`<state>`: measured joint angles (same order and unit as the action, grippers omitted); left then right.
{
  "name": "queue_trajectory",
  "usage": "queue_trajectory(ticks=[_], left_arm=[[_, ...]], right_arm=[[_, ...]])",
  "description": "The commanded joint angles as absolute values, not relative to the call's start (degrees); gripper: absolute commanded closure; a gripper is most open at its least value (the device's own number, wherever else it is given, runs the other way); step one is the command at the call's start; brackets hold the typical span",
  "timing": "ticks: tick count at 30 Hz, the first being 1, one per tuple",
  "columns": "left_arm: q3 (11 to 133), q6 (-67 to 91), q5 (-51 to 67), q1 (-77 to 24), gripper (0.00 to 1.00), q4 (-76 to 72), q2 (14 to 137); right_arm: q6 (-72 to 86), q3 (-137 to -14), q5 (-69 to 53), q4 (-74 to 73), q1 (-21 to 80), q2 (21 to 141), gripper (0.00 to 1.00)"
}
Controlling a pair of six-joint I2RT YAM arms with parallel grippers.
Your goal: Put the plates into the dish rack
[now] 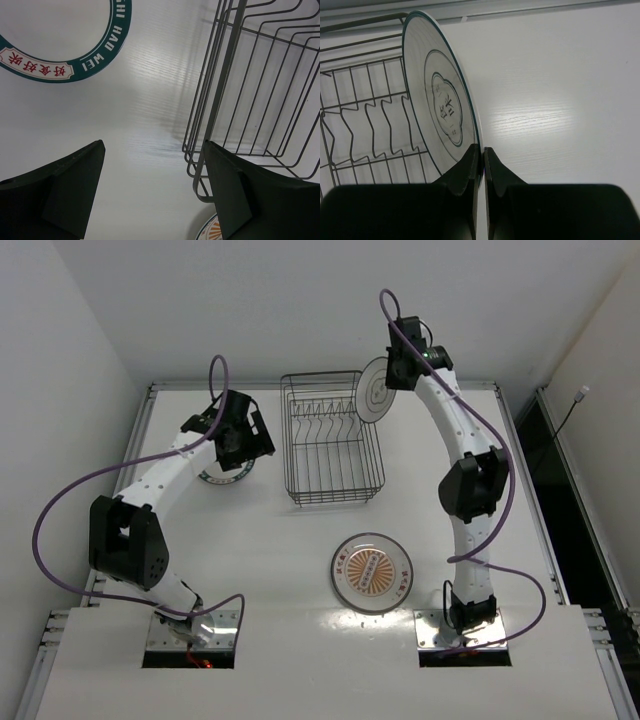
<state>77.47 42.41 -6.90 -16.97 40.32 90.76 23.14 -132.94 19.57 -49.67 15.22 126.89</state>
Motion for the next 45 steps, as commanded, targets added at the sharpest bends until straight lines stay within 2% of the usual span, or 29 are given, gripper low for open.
queue_trajectory(ticks=[1,11,20,28,31,32,35,39,43,45], left_arm=[[79.37,41.75,-7.21,-16.35,0.22,39.90,90.70],[77.70,41.23,-7.21,-16.35,0.22,39.90,88.42],[73.05,42.45,-3.26,-16.35,0.22,39.37,79.90],[68.74,42.45,-2.72,-16.35,0.22,40.87,73.31],[68.20,42.45,-2.72,-16.87,0.22,41.57,71.73],[68.20,42.45,-2.72,-16.87,0.22,41.57,71.72],[67.15,42.45,-2.72,-17.40,0.22,42.09,70.14],[67.67,42.45,-3.42,-17.93,0.22,43.33,69.09],[68.73,41.84,-4.92,-18.46,0.22,44.47,69.08],[69.43,41.23,-6.23,-18.46,0.22,45.09,69.08]], right_arm=[[22.94,-132.98,19.69,-47.02,15.21,124.45,1.00],[22.42,-133.51,20.30,-47.02,16.35,125.51,1.00],[20.65,-130.96,24.95,-45.80,20.65,126.39,1.00],[19.51,-128.67,27.51,-45.96,24.61,128.32,0.92],[20.04,-129.20,28.99,-48.51,25.66,127.80,0.84],[20.56,-129.20,29.00,-48.52,25.66,127.10,0.77],[22.05,-127.27,28.49,-49.22,25.66,122.36,0.73],[25.75,-126.74,28.48,-56.92,25.14,115.16,0.51],[29.34,-115.96,25.69,-59.41,23.48,100.67,0.38],[29.88,-103.14,19.56,-57.67,21.98,89.90,0.34]])
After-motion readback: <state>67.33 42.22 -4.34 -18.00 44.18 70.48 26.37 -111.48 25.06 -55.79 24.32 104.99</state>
